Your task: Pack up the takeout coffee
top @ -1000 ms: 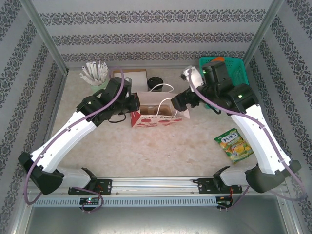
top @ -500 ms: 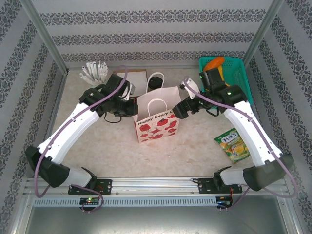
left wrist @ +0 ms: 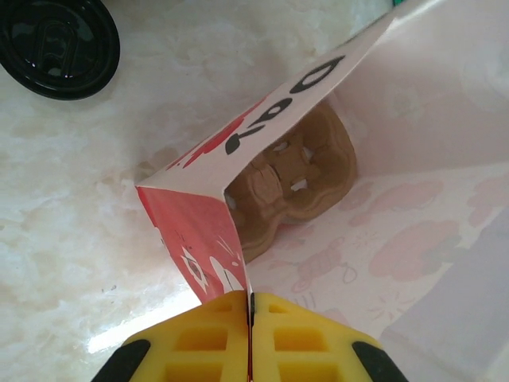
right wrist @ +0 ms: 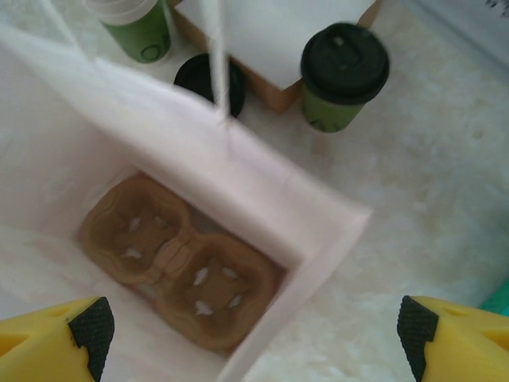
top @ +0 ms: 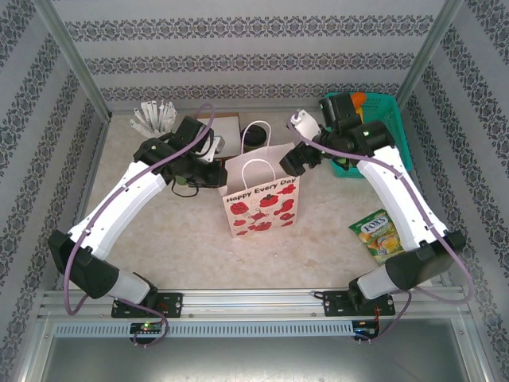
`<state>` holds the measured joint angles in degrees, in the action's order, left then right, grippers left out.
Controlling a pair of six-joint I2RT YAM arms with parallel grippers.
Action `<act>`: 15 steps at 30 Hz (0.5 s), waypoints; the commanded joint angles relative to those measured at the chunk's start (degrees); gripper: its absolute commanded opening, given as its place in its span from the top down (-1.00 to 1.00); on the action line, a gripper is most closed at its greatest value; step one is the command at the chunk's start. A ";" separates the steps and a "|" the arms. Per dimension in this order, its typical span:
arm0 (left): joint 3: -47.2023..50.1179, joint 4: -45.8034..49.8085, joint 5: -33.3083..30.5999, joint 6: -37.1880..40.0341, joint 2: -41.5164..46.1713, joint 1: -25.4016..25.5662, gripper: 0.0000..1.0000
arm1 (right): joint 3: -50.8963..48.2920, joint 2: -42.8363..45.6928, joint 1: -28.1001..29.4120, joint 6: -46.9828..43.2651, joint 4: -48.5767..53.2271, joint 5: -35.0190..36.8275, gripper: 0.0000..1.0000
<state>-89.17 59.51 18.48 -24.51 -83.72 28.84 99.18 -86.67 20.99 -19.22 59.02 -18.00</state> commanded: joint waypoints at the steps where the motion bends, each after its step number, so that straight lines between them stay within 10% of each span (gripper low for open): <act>1: -0.54 2.39 0.53 2.87 1.75 -1.14 0.83 | 4.74 -3.43 -0.65 -5.53 4.20 -3.85 -0.88; 15: -1.66 2.59 2.23 6.79 1.18 -2.27 0.68 | 13.28 -16.97 0.39 -21.01 15.65 -15.61 -0.50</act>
<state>-89.19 60.49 19.66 -19.84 -83.15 27.49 111.37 -102.67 20.75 -36.56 70.37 -29.58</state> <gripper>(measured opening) 0.156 0.780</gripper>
